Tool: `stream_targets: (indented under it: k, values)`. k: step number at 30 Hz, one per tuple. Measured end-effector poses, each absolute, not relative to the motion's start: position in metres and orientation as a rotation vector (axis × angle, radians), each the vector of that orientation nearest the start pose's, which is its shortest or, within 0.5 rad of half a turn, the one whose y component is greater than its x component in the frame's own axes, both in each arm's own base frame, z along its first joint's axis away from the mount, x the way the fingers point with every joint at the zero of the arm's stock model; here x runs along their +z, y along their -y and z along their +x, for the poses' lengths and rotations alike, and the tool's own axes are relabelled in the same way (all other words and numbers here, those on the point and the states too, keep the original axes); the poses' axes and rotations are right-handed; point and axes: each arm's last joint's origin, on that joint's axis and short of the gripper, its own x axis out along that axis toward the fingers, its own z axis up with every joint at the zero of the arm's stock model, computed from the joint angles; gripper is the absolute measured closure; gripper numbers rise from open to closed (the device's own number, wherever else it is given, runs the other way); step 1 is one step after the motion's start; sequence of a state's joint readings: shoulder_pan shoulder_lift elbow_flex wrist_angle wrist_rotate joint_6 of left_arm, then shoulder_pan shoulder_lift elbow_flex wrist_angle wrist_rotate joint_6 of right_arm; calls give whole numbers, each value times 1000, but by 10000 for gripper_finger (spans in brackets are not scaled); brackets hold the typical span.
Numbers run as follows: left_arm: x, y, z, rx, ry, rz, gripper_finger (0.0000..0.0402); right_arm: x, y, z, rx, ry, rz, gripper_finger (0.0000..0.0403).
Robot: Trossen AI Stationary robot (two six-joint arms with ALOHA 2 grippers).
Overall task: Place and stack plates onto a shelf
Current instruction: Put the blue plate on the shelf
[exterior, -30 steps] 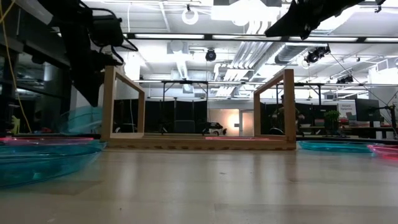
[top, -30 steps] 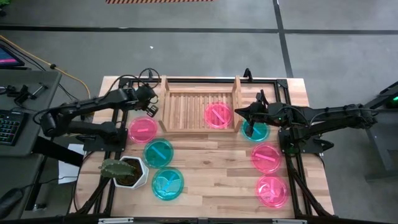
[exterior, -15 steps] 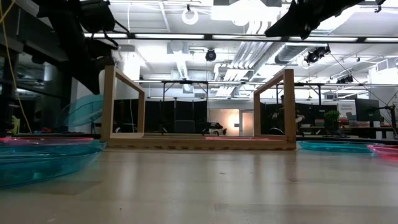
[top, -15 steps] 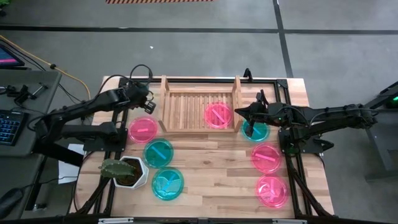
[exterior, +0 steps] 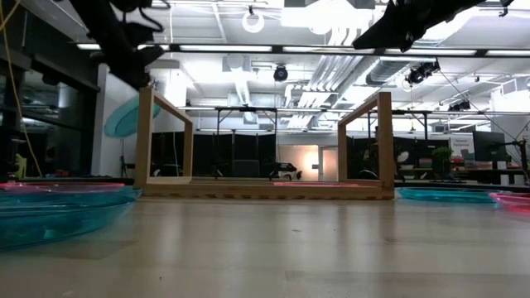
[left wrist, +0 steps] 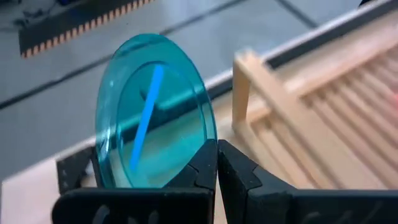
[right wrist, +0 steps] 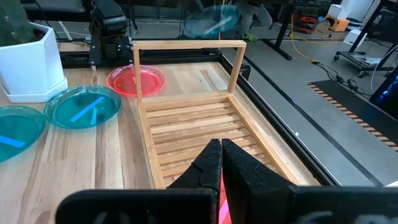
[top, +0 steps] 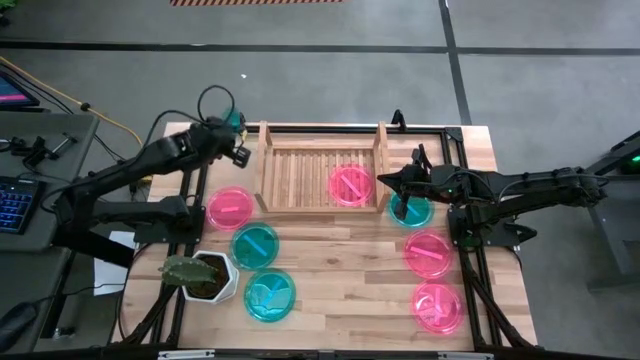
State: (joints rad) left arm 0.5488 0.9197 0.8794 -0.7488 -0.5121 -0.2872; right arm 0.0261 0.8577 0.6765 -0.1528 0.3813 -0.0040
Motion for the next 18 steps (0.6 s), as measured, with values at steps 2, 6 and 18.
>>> stream_targets:
  k: [2,6,18]
  values:
    - [310,-104,142,1112,-637,-243,401,287,6,189,-351,-329,-72,402]
    - [329,-108,152,1054,-557,-221,401,287,6,189,-351,-329,-72,402]
    - [328,-108,246,825,-619,-69,401,287,6,189,-345,-329,-71,402]
